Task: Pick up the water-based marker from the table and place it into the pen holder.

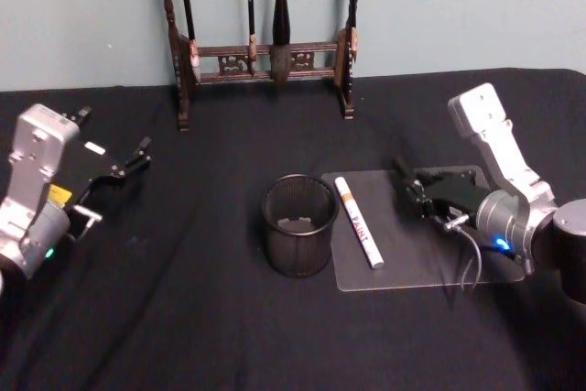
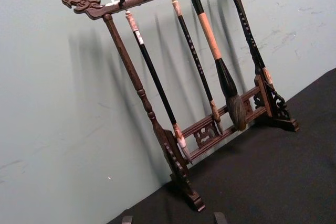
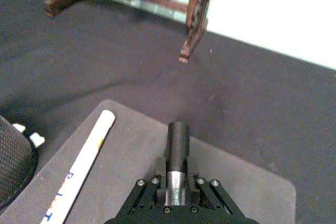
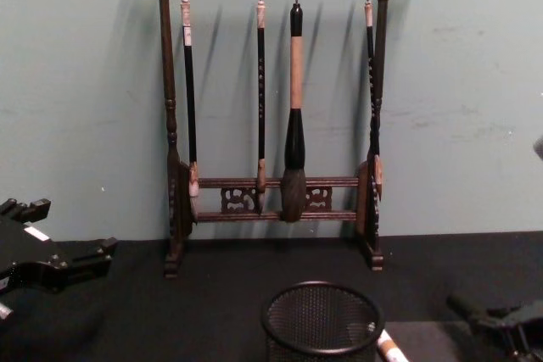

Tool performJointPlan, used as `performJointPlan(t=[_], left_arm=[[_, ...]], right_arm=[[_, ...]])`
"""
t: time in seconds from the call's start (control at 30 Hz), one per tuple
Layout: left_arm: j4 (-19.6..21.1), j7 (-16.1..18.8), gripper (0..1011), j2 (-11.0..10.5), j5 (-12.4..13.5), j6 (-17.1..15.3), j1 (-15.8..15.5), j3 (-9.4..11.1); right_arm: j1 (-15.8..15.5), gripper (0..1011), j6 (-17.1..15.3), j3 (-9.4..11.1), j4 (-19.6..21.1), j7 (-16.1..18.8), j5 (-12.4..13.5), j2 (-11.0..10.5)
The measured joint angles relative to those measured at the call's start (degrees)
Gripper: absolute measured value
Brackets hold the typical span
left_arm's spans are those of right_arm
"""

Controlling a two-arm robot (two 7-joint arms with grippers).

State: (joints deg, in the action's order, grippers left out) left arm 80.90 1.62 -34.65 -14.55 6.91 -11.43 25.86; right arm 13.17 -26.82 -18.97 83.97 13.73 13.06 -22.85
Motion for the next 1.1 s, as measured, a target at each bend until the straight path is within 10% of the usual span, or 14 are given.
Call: performJointPlan(t=[0.3,0.67,1.1], left_arm=[[0.00,0.00,1001,0.00,0.00,0.00,0.00,0.00],[0.00,0.00,1001,0.00,0.00,0.00,0.00,0.00],[0.00,0.00,1001,0.00,0.00,0.00,0.00,0.00]], right_arm=[[-1.45,233,7.23,2.18,2.36,0.56,-0.93,0.43],[-3.16,233,23.29,4.95,3.80,4.51,0.90,2.34],[-2.17,233,38.26,2.73,1.16,11.29,4.86,5.28]])
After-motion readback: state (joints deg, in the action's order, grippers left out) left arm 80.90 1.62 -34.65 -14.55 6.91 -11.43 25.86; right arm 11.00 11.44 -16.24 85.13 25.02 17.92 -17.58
